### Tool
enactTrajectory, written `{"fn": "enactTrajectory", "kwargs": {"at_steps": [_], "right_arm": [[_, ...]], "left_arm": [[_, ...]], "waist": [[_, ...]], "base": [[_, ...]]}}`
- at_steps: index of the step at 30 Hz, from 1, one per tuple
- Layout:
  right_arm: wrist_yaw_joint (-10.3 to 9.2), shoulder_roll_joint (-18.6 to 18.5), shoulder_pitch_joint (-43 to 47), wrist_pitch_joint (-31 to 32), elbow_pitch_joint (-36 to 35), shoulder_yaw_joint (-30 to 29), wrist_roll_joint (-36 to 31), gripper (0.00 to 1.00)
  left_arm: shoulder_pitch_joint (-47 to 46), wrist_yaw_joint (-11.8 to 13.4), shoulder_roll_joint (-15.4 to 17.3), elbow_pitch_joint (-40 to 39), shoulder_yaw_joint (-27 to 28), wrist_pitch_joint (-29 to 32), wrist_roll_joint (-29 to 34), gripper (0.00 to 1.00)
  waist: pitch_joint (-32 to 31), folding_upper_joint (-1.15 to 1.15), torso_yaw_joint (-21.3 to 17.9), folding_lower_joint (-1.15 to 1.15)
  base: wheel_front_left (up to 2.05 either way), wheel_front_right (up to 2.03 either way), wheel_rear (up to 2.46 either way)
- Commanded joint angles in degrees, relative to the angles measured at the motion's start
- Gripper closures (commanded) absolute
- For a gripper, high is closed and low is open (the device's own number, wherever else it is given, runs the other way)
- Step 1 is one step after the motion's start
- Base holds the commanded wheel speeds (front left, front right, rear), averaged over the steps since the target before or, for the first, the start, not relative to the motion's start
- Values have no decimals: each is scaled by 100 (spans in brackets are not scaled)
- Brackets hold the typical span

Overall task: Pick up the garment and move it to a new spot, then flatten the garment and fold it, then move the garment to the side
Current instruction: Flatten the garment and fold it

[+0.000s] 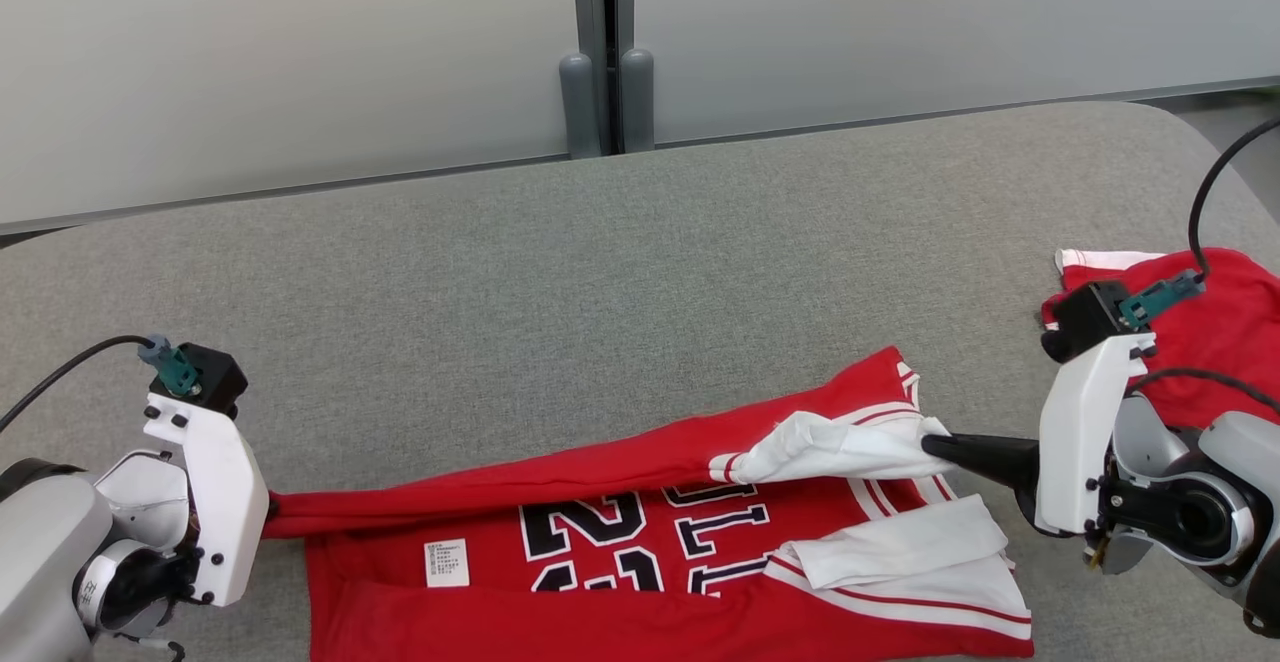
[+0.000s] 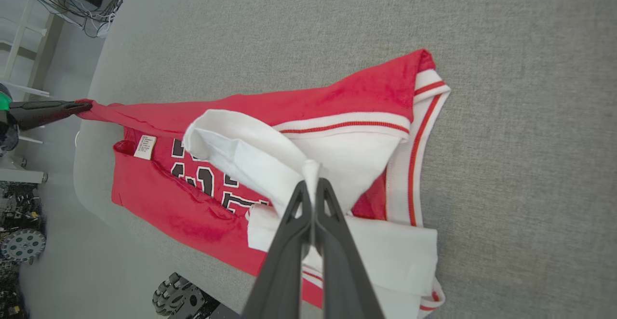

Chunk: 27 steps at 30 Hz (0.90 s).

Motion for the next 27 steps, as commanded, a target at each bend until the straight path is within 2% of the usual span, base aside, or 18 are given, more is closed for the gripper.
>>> {"fn": "enactTrajectory", "kwargs": {"at_steps": [1, 13, 27], "right_arm": [[2, -77, 73, 38, -44, -2, 20, 100], [3, -396, 254, 215, -405, 53, 89, 100], [3, -353, 383, 422, -424, 204, 84, 100]], "left_arm": [[-17, -32, 24, 25, -21, 42, -34, 100], [106, -2, 101, -131, -116, 454, -236, 100], [374, 51, 117, -154, -187, 575, -422, 100]], "waist": [[-3, 0, -10, 0], [-9, 0, -40, 0], [-3, 0, -63, 0]], "base": [[0, 0, 0], [0, 0, 0], [0, 0, 0]]}}
